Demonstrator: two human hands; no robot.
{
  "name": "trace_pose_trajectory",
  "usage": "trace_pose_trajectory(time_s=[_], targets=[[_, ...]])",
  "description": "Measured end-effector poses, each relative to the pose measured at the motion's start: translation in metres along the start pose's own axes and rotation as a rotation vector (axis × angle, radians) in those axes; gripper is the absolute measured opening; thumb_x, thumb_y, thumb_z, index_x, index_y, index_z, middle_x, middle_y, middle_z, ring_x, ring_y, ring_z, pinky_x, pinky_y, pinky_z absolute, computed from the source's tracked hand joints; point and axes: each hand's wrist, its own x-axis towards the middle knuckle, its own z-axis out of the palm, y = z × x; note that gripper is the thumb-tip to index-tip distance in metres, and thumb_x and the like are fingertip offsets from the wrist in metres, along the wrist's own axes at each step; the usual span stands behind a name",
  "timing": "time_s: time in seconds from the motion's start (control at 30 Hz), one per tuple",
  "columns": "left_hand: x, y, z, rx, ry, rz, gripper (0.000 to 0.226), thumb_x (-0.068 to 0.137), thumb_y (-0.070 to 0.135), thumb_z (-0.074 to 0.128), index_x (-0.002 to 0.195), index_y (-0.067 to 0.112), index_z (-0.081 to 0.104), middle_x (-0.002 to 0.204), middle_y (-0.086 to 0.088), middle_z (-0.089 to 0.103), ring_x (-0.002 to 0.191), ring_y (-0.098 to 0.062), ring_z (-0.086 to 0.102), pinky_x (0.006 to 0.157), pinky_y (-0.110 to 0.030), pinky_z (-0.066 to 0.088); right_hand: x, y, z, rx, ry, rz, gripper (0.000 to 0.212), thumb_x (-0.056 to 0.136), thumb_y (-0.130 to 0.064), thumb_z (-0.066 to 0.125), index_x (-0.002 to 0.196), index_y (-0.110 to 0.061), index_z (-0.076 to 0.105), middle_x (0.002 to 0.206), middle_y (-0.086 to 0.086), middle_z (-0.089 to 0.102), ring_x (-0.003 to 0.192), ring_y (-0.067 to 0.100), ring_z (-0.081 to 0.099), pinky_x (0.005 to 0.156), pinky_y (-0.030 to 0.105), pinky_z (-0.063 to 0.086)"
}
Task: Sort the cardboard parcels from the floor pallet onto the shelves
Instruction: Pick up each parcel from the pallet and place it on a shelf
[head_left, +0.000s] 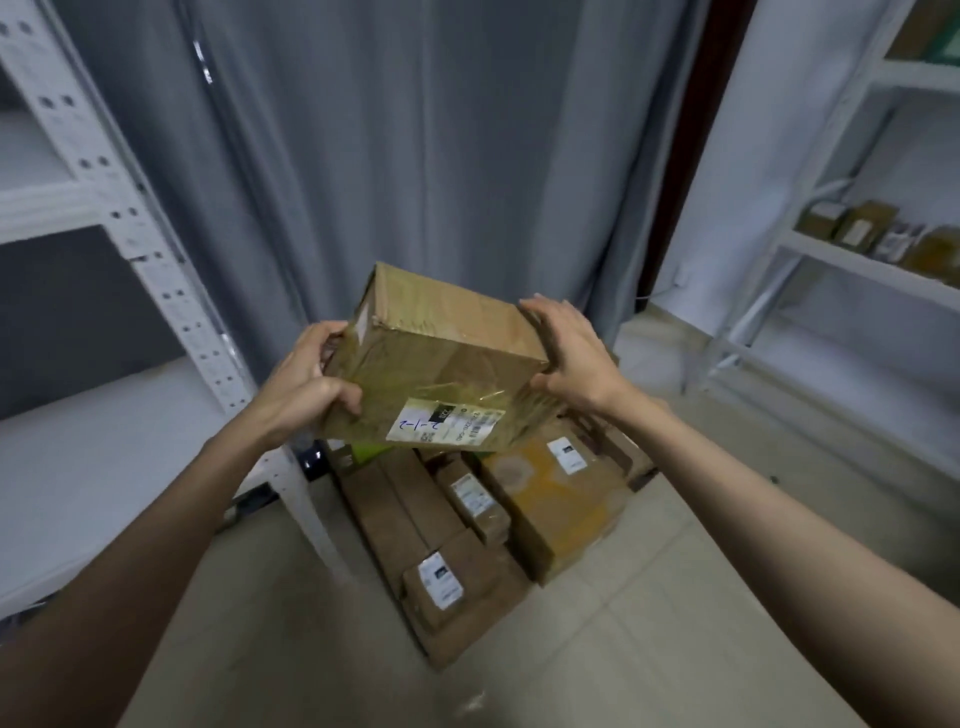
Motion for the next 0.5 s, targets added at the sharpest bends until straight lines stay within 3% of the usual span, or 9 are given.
trace_pose_trajectory(time_s=[0.1, 0.17, 0.23, 0.37, 0.5], targets=[[0.034, 0.024, 0.052, -0.036, -0.053, 0.0, 0.084, 0.048, 0.01, 0.072, 0.128, 0.029, 0.051, 0.132, -0.003, 0.051, 0.107, -0.003, 0.054, 0.077, -0.019, 0.048, 0.006, 0.055, -0.034, 0.073, -0.022, 0.014, 0.095, 0.067, -0.002, 0.082, 0.151, -0.012, 0.038, 0.149, 0.009, 0.043, 0.142, 0.028, 0.038, 0.12, 0.041, 0.029], [0.054, 0.032, 0.088, -0.054, -0.084, -0.001, 0.081, 0.058, 0.0, 0.075, 0.127, 0.032, 0.05, 0.133, -0.004, 0.05, 0.106, -0.002, 0.053, 0.073, -0.017, 0.047, 0.009, 0.091, -0.055, 0.07, -0.069, 0.054, 0.1, 0.066, -0.003, 0.086, 0.152, -0.014, 0.036, 0.146, 0.008, 0.041, 0.138, 0.026, 0.04, 0.118, 0.039, 0.032], [0.072, 0.036, 0.123, -0.053, -0.112, -0.009, 0.084, 0.063, -0.007, 0.073, 0.134, 0.029, 0.048, 0.136, -0.002, 0.048, 0.117, -0.012, 0.052, 0.082, -0.023, 0.047, 0.01, 0.125, -0.069, 0.035, -0.117, 0.088, 0.101, 0.065, -0.006, 0.088, 0.152, -0.015, 0.036, 0.142, 0.007, 0.04, 0.134, 0.023, 0.042, 0.115, 0.036, 0.035], [0.116, 0.05, 0.182, -0.046, -0.19, -0.065, 0.094, 0.074, -0.018, 0.064, 0.152, 0.027, 0.038, 0.149, -0.002, 0.042, 0.137, -0.025, 0.042, 0.106, -0.05, 0.047, 0.014, 0.181, -0.085, -0.055, -0.06, 0.157, 0.096, 0.06, -0.012, 0.091, 0.143, -0.016, 0.045, 0.135, 0.004, 0.044, 0.124, 0.024, 0.047, 0.101, 0.037, 0.042], [0.178, 0.058, 0.229, 0.051, -0.12, -0.014, 0.08, 0.089, 0.008, 0.067, 0.156, 0.03, 0.03, 0.158, 0.0, 0.032, 0.143, -0.023, 0.036, 0.113, -0.052, 0.04, 0.027, 0.226, -0.086, -0.106, 0.038, 0.255, 0.089, 0.057, -0.023, 0.089, 0.134, -0.022, 0.045, 0.129, -0.001, 0.044, 0.117, 0.025, 0.049, 0.084, 0.036, 0.043]])
